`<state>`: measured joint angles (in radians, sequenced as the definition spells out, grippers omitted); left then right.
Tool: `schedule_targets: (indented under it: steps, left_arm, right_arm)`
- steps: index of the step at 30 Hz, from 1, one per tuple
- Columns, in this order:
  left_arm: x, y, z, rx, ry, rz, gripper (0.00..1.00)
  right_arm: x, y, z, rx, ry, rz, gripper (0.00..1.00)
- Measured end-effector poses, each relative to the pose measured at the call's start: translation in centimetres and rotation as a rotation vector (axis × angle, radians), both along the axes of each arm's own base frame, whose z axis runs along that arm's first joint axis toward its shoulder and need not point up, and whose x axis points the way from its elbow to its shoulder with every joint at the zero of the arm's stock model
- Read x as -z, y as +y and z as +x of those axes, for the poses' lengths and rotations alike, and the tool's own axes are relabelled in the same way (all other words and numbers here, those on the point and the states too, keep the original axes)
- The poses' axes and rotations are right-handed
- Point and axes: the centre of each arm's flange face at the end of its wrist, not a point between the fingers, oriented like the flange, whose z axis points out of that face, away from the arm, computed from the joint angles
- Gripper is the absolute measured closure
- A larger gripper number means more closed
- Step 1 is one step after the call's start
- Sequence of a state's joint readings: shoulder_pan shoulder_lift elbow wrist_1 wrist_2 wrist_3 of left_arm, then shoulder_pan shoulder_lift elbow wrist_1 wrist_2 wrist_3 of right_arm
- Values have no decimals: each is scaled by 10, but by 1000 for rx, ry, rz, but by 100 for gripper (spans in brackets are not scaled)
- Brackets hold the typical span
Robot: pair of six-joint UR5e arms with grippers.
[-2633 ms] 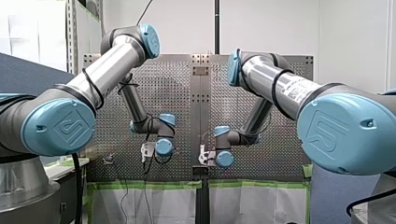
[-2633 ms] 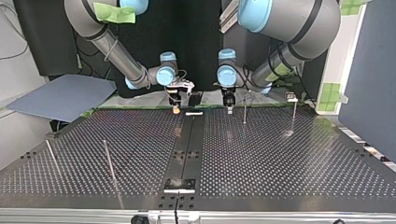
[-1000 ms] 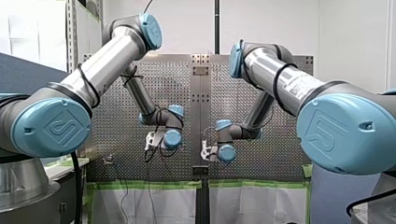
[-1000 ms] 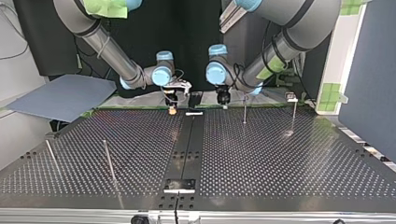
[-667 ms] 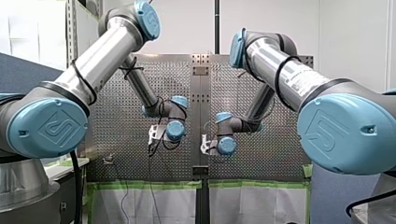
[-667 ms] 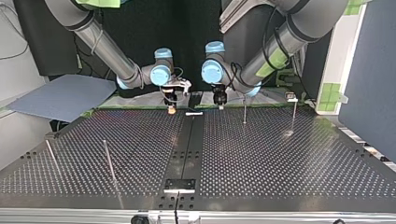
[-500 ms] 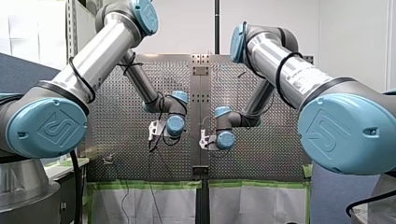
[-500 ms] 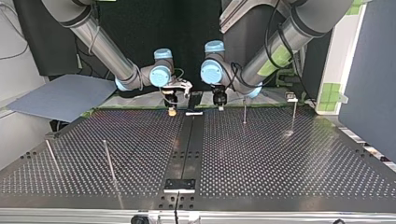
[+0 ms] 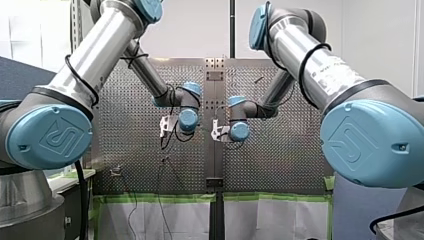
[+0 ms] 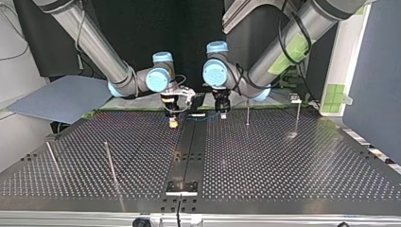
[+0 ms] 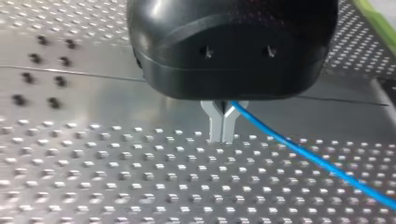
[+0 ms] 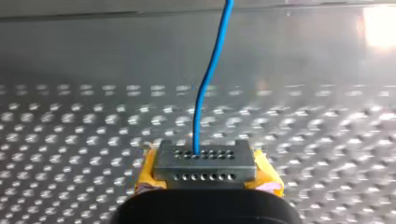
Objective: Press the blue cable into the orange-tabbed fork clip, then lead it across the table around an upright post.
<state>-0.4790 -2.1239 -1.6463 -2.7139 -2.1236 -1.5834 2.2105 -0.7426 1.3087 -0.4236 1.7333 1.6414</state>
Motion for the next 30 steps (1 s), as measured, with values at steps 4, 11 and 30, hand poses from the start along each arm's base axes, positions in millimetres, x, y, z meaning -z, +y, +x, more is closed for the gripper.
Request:
schedule_targets:
  steps: [4, 11, 30]
  left_arm:
    - [-23, -1, 3, -2, -27, -16, 100]
    - [-76, -4, 8, -2, -77, -46, 100]
    - [-191, 3, -9, 8, -194, -91, 100]
  right_arm:
    - [-20, 1, 1, -5, -17, -13, 100]
    - [-60, 4, 1, -11, -40, -40, 100]
    - [-203, 7, -7, -13, -134, -166, 100]
